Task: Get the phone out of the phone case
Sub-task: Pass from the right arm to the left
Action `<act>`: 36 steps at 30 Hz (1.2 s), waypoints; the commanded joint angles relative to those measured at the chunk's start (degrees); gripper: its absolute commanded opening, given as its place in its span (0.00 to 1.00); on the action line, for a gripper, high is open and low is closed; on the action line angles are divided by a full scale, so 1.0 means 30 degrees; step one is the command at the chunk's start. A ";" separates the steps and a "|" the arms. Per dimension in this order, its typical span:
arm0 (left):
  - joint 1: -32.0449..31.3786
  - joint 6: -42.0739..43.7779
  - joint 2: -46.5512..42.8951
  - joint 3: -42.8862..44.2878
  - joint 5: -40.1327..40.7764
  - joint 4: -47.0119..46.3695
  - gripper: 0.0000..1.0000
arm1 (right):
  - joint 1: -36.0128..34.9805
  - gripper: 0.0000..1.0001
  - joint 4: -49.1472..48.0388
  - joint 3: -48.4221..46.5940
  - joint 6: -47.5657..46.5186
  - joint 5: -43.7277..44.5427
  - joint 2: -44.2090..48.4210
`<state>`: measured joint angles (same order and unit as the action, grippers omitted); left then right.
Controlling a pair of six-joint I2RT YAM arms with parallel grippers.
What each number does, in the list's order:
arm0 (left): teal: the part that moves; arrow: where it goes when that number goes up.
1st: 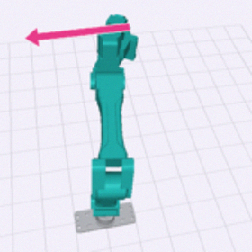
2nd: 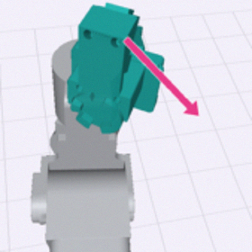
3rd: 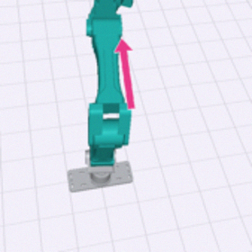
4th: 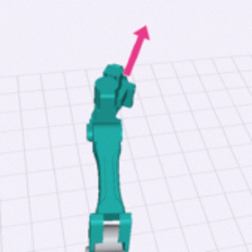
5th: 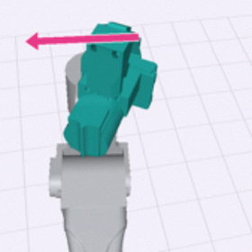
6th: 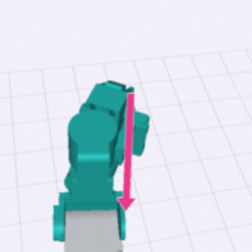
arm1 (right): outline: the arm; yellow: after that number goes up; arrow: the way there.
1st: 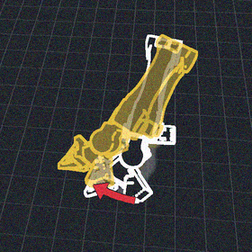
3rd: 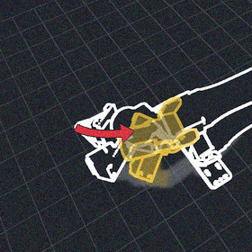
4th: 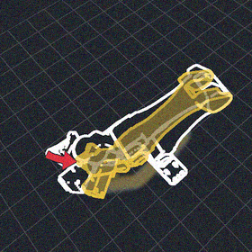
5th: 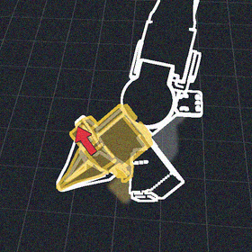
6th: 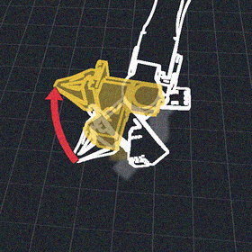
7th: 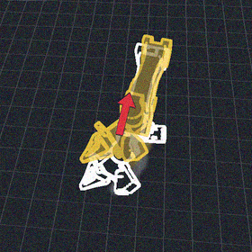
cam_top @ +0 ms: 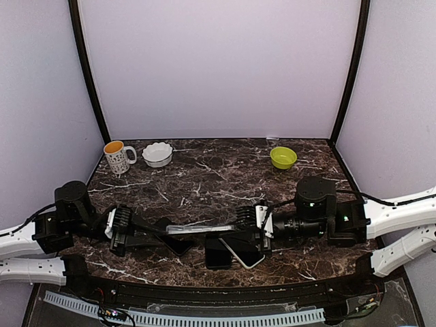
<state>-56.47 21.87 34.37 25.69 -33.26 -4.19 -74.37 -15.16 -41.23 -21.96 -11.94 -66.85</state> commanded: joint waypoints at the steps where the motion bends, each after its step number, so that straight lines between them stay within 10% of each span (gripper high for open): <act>1: 0.0027 0.0141 -0.0508 0.0280 0.0329 -0.0189 0.27 | -0.0111 0.00 -0.1074 -0.0825 -0.0460 -0.0207 0.0468; 36: 0.0039 -0.1021 0.0761 -0.1040 -0.0175 -0.2873 0.26 | -0.0112 0.00 -0.3307 -0.1071 0.0812 -0.1372 -0.0032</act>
<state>-56.14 19.38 35.99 23.22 -32.14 -7.73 -74.30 -17.69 -41.34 -20.40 -13.52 -66.26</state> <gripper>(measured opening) 0.262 0.088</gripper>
